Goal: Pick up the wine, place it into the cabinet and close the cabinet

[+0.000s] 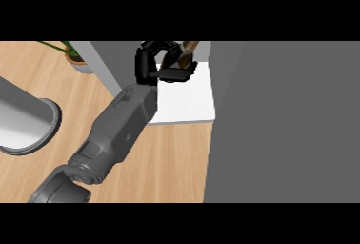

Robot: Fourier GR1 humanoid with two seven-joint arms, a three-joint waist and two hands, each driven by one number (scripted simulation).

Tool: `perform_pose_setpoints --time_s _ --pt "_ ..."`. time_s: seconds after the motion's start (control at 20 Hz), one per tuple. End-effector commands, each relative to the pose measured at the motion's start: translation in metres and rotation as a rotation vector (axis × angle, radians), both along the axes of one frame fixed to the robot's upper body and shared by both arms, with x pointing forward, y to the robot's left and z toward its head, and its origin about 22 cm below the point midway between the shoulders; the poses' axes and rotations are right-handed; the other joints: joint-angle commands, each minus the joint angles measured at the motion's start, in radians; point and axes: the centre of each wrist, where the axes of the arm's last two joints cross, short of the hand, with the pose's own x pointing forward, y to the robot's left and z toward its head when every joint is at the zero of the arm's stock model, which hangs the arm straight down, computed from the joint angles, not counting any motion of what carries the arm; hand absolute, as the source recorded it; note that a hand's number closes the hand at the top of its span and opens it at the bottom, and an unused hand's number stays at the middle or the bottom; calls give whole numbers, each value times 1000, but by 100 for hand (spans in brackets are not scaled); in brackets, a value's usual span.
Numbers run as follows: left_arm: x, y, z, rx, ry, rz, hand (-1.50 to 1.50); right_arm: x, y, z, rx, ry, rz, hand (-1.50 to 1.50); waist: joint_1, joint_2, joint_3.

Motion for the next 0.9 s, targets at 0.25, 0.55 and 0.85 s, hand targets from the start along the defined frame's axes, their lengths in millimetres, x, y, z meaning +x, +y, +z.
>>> perform_pose_setpoints --time_s 0.25,0.55,0.85 --pt "-2 10 -15 -78 25 48 150 -9 3 8 29 -33 59 -150 -10 8 -1" --pt "-1 15 -17 -60 49 35 150 -7 -2 10 33 -32 42 -150 -12 9 0" --pt "-7 13 -28 25 58 69 -150 -7 6 11 21 -19 58 -150 -18 11 -1"
